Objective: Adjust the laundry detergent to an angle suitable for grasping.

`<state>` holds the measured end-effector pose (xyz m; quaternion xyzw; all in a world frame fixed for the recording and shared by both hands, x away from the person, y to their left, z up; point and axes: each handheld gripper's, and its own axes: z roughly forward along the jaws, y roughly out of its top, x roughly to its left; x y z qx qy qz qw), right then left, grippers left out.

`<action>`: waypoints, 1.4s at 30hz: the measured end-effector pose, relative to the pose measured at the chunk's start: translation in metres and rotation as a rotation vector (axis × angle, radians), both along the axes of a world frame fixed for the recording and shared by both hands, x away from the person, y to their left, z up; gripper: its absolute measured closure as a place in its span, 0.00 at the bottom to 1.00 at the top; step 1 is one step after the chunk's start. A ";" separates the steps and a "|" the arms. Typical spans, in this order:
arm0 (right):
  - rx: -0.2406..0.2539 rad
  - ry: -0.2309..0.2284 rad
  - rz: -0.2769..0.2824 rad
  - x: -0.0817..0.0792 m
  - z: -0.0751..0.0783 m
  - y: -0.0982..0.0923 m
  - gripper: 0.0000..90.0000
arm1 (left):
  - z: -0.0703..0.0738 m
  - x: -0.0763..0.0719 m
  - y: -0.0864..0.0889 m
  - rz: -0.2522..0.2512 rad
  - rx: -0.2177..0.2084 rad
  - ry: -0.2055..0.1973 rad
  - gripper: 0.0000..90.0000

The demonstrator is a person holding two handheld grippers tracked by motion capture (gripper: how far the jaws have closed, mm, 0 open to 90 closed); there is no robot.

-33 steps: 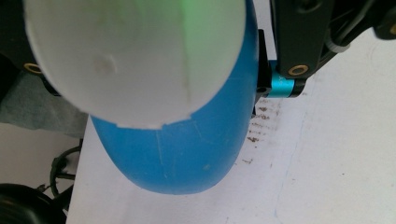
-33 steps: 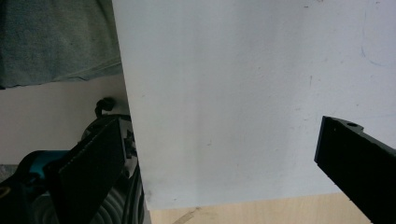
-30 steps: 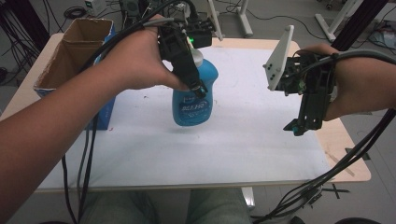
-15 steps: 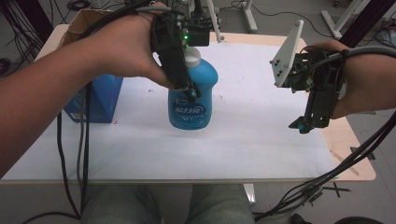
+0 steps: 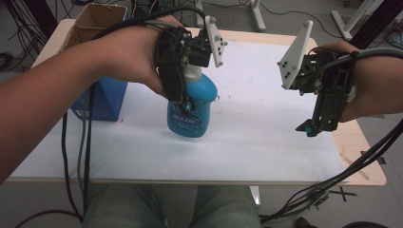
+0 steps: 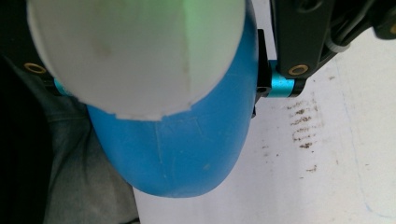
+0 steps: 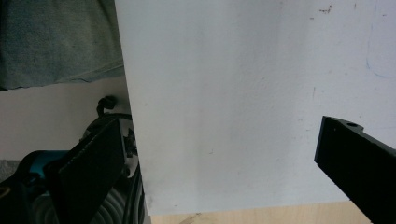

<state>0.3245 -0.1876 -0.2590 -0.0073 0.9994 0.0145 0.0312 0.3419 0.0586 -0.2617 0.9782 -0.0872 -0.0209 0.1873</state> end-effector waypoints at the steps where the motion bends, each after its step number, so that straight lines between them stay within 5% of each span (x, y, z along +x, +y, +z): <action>1: 0.001 0.001 0.001 0.000 0.000 0.001 0.01 | -0.002 0.000 0.000 -0.008 0.005 -0.003 0.44; 18: -0.005 0.006 -0.004 0.002 -0.004 0.002 0.01 | -0.030 0.001 0.008 -0.172 -0.007 -0.009 0.44; 42: -0.004 0.016 -0.005 0.003 -0.010 0.005 0.01 | -0.046 0.008 0.013 -0.195 -0.032 0.018 0.43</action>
